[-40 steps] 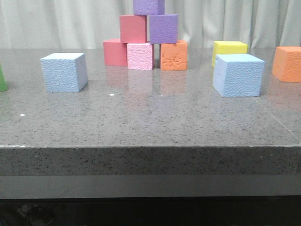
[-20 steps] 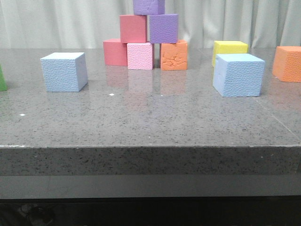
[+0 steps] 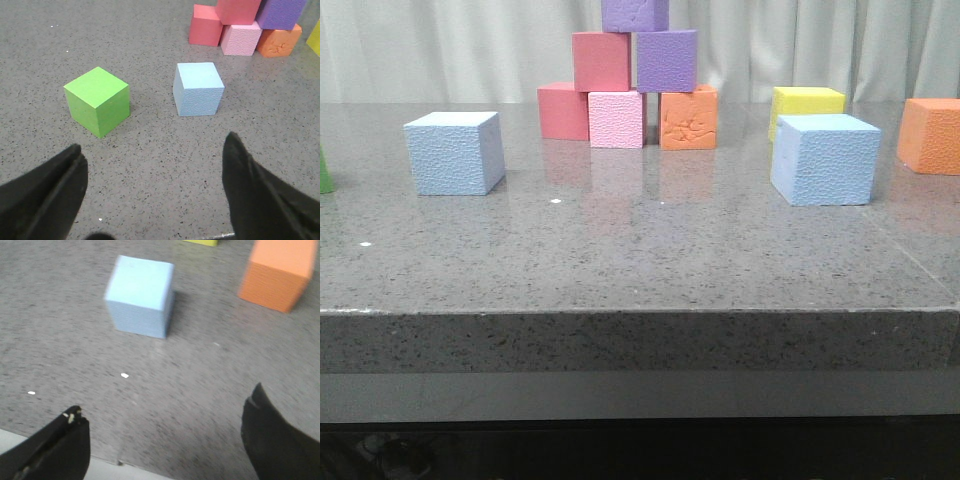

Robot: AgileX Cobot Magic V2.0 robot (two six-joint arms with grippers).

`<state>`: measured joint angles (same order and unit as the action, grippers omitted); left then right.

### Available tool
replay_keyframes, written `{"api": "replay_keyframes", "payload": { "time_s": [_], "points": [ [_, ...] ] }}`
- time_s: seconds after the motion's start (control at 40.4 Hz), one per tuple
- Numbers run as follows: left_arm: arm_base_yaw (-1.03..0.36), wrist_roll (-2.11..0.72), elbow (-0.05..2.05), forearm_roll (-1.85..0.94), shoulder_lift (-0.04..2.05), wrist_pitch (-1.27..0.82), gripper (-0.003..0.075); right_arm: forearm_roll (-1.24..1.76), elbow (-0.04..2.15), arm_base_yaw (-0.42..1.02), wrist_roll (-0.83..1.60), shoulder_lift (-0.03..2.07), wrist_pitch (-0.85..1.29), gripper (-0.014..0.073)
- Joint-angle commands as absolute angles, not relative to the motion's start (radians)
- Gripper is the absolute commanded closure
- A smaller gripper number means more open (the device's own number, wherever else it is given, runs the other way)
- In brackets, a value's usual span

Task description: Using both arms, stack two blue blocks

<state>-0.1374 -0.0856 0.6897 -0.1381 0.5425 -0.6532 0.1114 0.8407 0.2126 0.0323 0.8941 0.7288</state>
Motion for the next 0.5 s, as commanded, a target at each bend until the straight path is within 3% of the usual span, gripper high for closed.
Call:
{"api": "replay_keyframes", "payload": {
  "time_s": [0.0, 0.272, 0.47],
  "points": [
    [-0.149, -0.081, 0.714, -0.141, 0.554, -0.568, 0.0194, 0.12, 0.967, 0.273, 0.01, 1.001, 0.699, -0.0027],
    [-0.149, -0.081, 0.714, -0.129, 0.554, -0.566, 0.0193, -0.104, 1.227, 0.337, -0.299, 1.316, 0.721, -0.0027],
    [-0.149, -0.081, 0.714, -0.122, 0.554, -0.564, 0.0193, -0.132, 1.364, 0.337, -0.359, 1.498, 0.721, -0.0027]
  ]
}}
